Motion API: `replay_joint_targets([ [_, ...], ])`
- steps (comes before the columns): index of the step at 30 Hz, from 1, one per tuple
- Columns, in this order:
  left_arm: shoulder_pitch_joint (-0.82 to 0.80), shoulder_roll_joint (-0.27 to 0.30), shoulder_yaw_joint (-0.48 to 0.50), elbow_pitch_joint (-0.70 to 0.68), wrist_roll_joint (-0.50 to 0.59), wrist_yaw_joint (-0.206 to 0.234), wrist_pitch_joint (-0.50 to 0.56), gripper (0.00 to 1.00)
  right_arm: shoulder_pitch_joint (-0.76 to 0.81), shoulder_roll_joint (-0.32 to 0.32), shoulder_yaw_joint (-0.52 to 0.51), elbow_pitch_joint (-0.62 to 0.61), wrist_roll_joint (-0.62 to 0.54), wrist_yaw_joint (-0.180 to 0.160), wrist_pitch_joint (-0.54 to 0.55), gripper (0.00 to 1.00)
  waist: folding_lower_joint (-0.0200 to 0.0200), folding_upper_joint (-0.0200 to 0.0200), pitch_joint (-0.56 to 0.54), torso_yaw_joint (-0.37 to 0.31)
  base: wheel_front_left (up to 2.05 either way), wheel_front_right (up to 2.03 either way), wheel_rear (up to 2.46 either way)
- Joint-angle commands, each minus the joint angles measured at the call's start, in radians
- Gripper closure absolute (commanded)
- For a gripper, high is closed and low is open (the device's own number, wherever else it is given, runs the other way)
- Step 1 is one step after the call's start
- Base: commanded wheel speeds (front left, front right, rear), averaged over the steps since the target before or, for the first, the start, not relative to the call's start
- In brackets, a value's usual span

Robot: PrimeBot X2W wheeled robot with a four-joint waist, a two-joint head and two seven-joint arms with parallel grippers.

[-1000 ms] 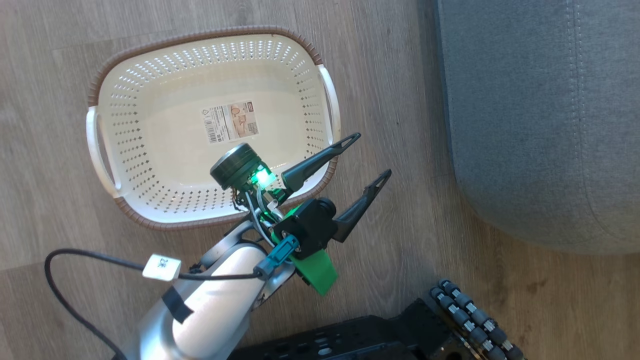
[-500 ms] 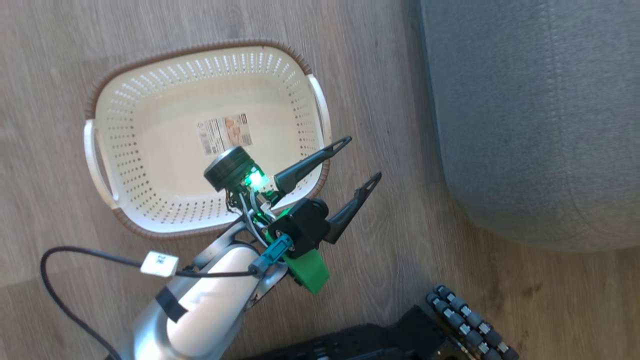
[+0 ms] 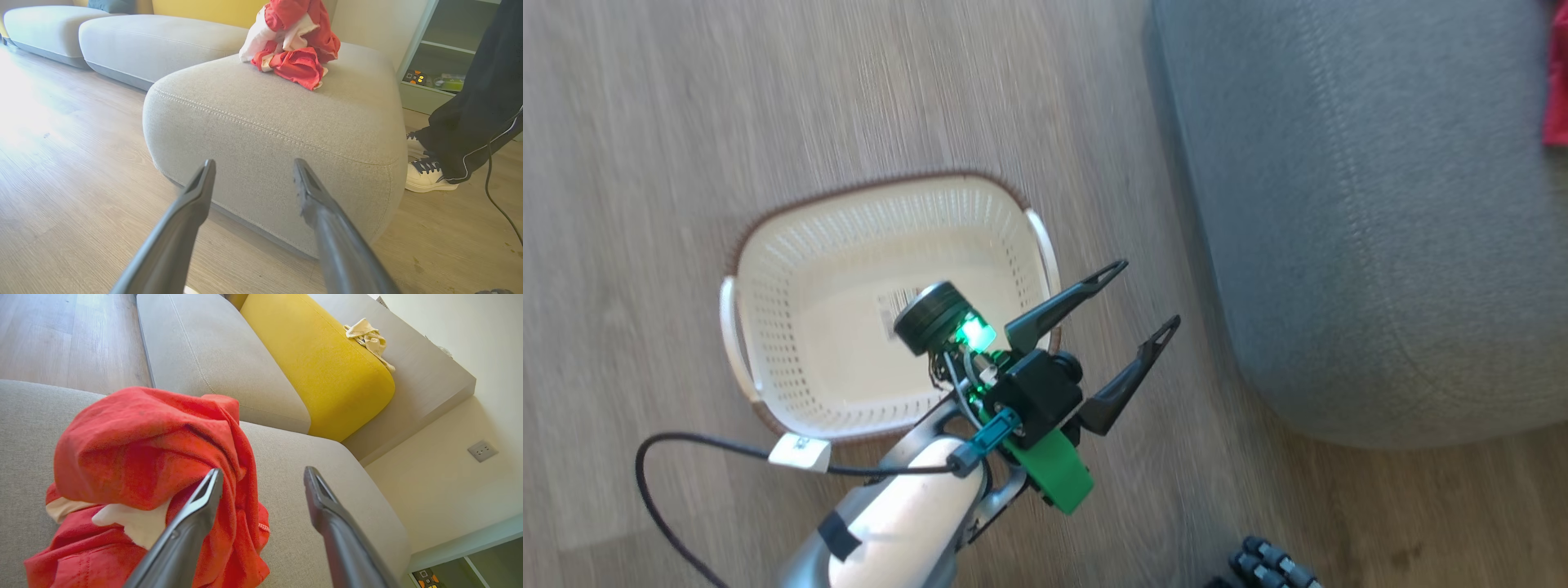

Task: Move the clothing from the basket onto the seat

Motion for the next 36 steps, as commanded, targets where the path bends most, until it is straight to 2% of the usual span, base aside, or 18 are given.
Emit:
replay_joint_targets([
  [1,0.033,-0.019,0.045,-0.039,-0.010,-0.001,-0.010,0.00,0.007,-0.023,0.019,-0.021,-0.025,0.000,-0.006,0.00,0.0000,-0.0001,-0.111,-0.004,0.00,0.00,0.00],
  [6,0.084,-0.032,0.070,-0.048,-0.019,-0.001,-0.010,0.00,0.007,-0.018,0.051,-0.006,-0.053,0.000,-0.006,0.00,0.0000,-0.0001,-0.204,-0.001,0.00,0.00,0.00],
  [11,0.132,-0.036,0.092,-0.053,-0.023,-0.001,-0.010,0.00,-0.010,0.019,0.085,-0.036,-0.035,0.000,-0.006,0.00,0.0000,-0.0001,-0.272,-0.002,0.00,0.00,0.00],
  [14,0.167,-0.037,0.111,-0.058,-0.024,0.002,-0.010,0.00,-0.009,0.050,0.120,-0.085,0.009,0.000,-0.006,0.00,0.0000,-0.0001,-0.321,0.000,0.00,0.00,0.00],
  [17,0.201,-0.038,0.129,-0.070,-0.041,0.009,-0.010,0.00,0.008,0.081,0.163,-0.167,0.105,0.000,-0.006,0.00,0.0000,-0.0001,-0.363,0.008,0.00,0.00,0.00],
  [20,0.231,-0.038,0.143,-0.084,-0.068,0.016,-0.010,0.00,0.045,0.099,0.229,-0.280,0.245,0.000,-0.006,0.00,0.0000,-0.0001,-0.397,0.021,0.00,0.00,0.00],
  [25,0.265,-0.038,0.171,-0.092,-0.074,0.023,-0.010,0.00,0.173,0.086,0.410,-0.510,0.464,0.000,-0.006,0.00,0.0000,-0.0001,-0.432,0.044,0.00,0.00,0.00],
  [29,0.285,-0.038,0.203,-0.098,-0.083,0.041,-0.010,0.00,0.300,0.079,0.497,-0.728,0.623,0.000,-0.006,0.00,0.0000,-0.0001,-0.453,0.068,0.00,0.00,0.00],
  [32,0.300,-0.038,0.222,-0.100,-0.084,0.053,-0.010,0.00,0.401,0.094,0.522,-0.878,0.703,0.000,-0.006,0.00,0.0000,-0.0001,-0.463,0.087,0.00,0.00,0.00],
  [36,0.313,-0.038,0.246,-0.100,-0.083,0.086,-0.010,0.00,0.534,0.142,0.549,-1.026,0.752,0.000,-0.006,0.00,0.0000,-0.0001,-0.476,0.123,0.00,0.00,0.00],
])
